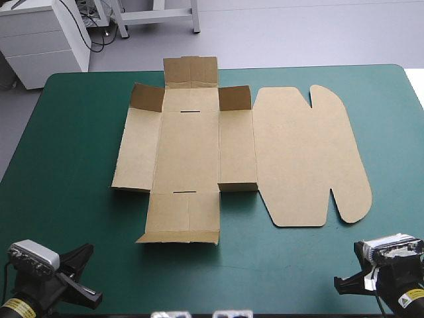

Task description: Fold the box

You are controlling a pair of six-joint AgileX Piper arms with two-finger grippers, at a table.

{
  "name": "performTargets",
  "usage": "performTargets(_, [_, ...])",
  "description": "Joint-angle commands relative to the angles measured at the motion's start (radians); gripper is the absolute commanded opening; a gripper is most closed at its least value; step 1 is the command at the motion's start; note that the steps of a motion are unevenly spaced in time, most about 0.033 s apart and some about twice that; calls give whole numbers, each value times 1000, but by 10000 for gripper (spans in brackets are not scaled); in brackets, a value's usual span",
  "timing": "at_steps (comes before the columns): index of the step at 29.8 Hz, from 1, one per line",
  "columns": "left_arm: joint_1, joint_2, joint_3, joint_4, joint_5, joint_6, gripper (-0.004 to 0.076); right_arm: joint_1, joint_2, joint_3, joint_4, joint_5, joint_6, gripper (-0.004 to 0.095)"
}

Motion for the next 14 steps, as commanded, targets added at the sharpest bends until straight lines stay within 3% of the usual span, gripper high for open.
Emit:
performTargets(1, [-2,62,-105,-4,-71,-6,-8,3,19,-27,4,-59,-5,-19])
performTargets(14, [-2,643,-562,6,-31,5,-8,3,19,-27,4,-59,-5,-19])
